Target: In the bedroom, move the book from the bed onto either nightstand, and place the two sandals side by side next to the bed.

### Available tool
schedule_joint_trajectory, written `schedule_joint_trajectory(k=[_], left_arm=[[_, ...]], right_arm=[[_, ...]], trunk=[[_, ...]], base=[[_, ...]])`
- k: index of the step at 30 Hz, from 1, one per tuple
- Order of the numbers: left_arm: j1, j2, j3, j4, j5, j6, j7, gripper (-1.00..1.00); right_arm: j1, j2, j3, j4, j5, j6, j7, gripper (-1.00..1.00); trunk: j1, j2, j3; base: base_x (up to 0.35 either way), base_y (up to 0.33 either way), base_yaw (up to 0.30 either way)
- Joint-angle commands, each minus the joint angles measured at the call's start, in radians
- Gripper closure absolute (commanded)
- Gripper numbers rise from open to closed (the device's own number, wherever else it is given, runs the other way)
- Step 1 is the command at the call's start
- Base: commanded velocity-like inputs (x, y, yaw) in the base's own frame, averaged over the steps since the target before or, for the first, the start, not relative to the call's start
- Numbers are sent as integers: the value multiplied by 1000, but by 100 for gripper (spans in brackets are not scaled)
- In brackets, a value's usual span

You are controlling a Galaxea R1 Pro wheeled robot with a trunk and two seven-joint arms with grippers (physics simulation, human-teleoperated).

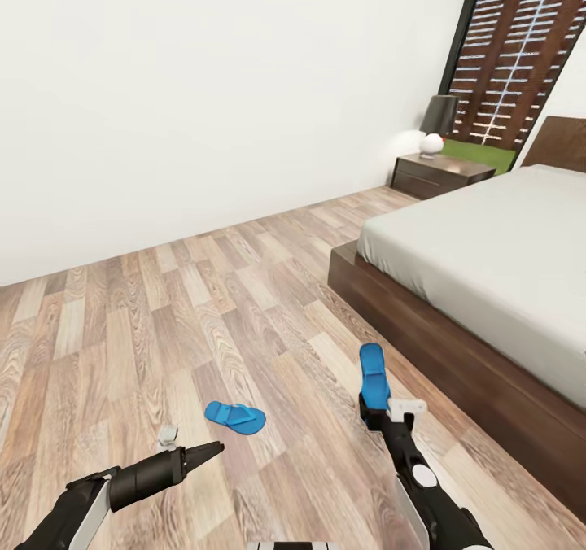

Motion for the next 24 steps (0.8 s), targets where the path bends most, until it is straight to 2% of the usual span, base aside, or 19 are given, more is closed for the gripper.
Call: schedule_joint_trajectory(k=[1,6,24], left_arm=[[0,0,0,0,3,10,-3,-100],[0,0,0,0,3,10,-3,-100],[0,0,0,0,3,10,-3,-100]], right_arm=[[0,0,-1,1,-3,-20,-1,100],[0,0,-1,2,-3,-46,-1,100],[0,0,-1,2,-3,-50,-1,100]], trunk=[[-1,0,3],[-3,1,23],[-11,5,92]], base=[[0,0,0],[0,0,0],[0,0,0]])
